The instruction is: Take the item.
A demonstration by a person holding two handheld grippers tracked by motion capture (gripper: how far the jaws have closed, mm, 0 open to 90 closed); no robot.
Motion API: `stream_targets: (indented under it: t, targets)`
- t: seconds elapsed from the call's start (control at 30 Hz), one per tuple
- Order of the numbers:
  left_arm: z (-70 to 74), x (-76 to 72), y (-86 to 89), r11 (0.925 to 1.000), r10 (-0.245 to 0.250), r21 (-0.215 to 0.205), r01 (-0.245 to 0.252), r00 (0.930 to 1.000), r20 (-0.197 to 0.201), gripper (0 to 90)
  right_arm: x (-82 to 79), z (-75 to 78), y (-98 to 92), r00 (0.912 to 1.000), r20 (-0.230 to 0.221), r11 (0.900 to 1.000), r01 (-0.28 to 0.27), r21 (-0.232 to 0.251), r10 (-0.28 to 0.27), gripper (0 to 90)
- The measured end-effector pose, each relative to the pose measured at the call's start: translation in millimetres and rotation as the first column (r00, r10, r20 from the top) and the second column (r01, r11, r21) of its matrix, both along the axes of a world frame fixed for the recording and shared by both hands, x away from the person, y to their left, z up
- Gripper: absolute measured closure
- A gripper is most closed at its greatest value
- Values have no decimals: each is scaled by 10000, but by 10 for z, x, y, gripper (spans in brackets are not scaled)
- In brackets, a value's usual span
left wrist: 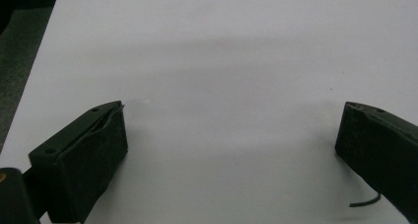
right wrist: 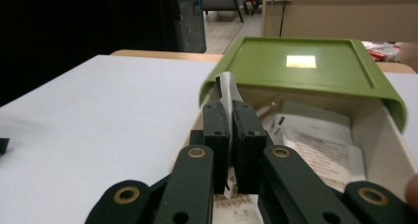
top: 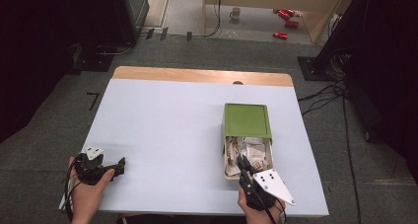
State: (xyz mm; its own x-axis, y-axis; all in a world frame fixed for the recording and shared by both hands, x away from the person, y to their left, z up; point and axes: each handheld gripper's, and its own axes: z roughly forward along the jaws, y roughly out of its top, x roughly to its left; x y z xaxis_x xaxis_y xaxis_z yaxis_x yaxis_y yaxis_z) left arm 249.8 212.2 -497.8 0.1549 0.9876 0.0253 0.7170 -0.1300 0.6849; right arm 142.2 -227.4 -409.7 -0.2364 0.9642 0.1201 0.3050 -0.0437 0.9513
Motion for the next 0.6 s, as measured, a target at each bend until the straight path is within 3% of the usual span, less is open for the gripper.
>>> stream_targets:
  t: [0.33, 0.6]
  targets:
    - [0, 0, 1, 10000, -2, -8, 2, 10000, -1, 0, 119, 147, 269, 9982, 241, 9984, -555, 66, 553, 873]
    - [0, 0, 1, 10000, -5, -10, 5, 10000, -4, 0, 218, 124, 473, 9960, 134, 9961, -880, 65, 879, 873]
